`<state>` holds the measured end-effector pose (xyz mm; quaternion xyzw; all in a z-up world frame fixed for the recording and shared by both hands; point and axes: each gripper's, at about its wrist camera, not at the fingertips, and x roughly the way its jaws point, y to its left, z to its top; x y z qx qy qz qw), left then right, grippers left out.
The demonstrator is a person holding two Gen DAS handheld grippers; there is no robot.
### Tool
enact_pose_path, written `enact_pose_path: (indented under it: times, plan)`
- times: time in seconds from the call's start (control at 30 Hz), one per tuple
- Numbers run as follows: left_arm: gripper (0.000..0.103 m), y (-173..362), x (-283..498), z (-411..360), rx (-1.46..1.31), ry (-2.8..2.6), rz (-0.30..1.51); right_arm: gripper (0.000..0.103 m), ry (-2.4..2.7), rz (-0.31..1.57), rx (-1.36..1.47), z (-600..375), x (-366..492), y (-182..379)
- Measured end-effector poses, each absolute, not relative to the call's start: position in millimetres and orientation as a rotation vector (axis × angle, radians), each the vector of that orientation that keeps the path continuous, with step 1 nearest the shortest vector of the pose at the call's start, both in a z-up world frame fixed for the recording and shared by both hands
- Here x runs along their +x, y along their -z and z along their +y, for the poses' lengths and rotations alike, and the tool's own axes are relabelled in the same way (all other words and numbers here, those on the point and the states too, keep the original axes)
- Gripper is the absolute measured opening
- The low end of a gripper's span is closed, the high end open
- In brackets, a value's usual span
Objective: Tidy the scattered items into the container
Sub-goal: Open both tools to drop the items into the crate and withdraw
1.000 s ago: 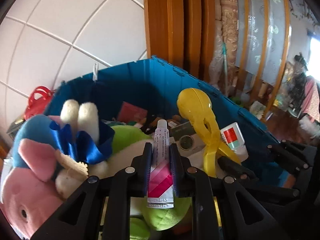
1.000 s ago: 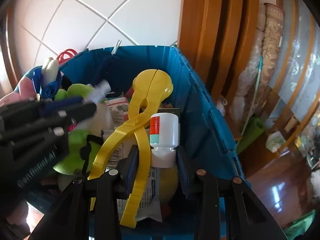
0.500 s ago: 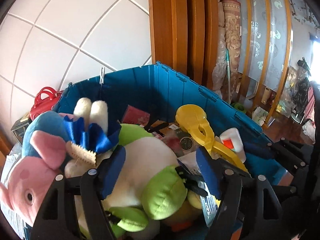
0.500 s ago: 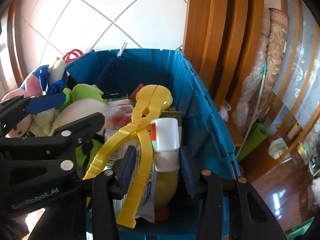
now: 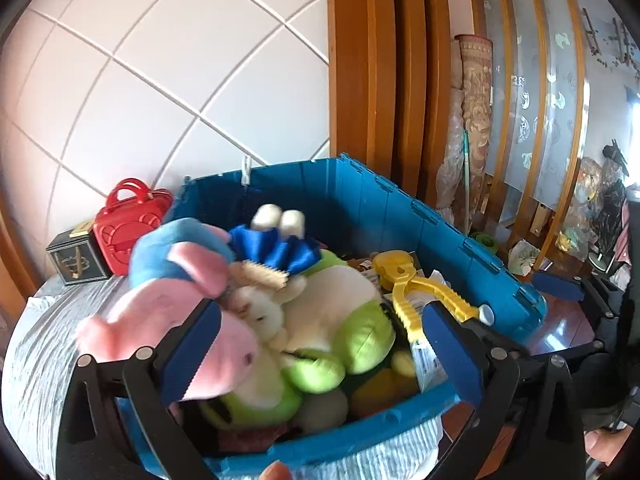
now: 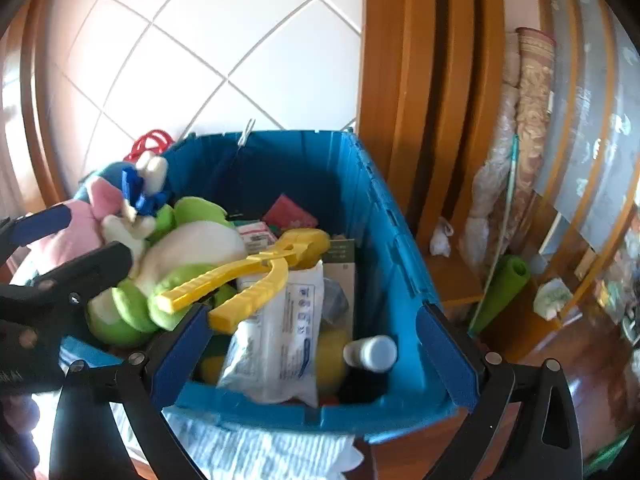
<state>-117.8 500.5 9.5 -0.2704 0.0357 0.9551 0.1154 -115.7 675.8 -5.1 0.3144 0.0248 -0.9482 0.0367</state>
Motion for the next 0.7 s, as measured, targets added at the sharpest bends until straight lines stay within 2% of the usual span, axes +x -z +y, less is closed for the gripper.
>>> enact_pose_path:
  times: [0.2,0.33,0.53,0.7]
  plan:
    - [0.102,-17.5,-88.8,462.9,-0.861,-2.771,0.055,0.103,2.907,-0.023,0.956,652.6,-74.5,-11.7]
    - [0.102,-23.5,-68.2,440.9,-0.876,-2.790,0.055,0.103,2.946,-0.008,0.989,628.8,-52.4,-19.9]
    - [0.102,-26.2,-37.0,418.4,-0.891,-2.850,0.097,0.103,2.969,-0.117,1.019,613.6,-25.1,-27.2]
    - [0.102,-24.4,-21.6,399.6,-0.902,-2.857,0.078,0.103,2.977,-0.125,1.009,600.5,-4.3,-30.3]
